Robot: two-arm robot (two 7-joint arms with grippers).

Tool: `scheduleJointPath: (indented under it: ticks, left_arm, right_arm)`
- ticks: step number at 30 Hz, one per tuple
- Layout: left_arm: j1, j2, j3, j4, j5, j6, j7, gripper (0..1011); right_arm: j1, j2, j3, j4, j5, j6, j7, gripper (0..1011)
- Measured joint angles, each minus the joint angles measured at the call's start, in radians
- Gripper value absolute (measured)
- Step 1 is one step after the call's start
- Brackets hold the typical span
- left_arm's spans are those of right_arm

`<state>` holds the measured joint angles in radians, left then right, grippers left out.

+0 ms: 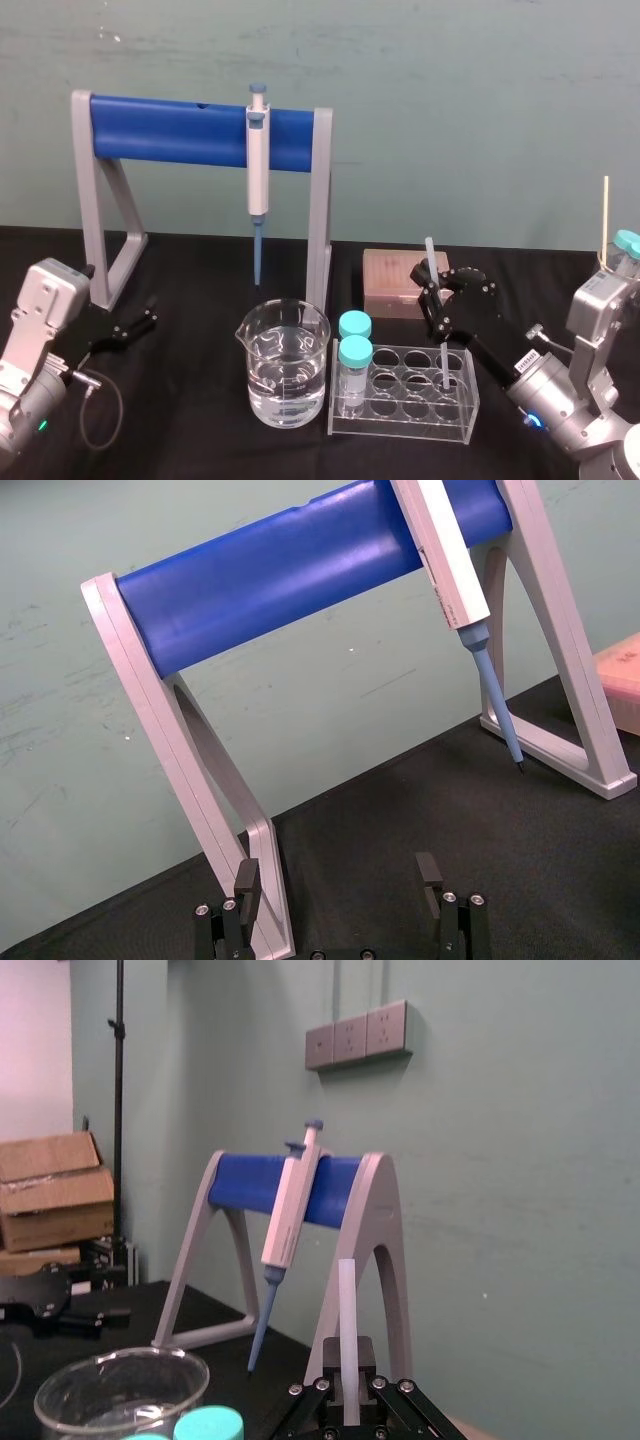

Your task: Pick up the stirring rod with one hand, then place it down.

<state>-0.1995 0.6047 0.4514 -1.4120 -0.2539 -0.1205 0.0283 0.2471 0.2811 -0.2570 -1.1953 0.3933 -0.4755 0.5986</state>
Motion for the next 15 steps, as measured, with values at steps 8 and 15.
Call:
scheduleJointPath:
  ticks: [8,15]
  left_arm:
    - [0.0,0.0,0.0,0.0,0.0,0.0,0.0,1000]
    - [0.0,0.0,0.0,0.0,0.0,0.0,0.0,1000]
  right_arm:
    - [0.003,0.008,-0.01,0.006,-0.018,0.032,-0.019,69]
    - [0.0,0.011,-0.01,0.0,-0.027,0.039,-0.033,68]
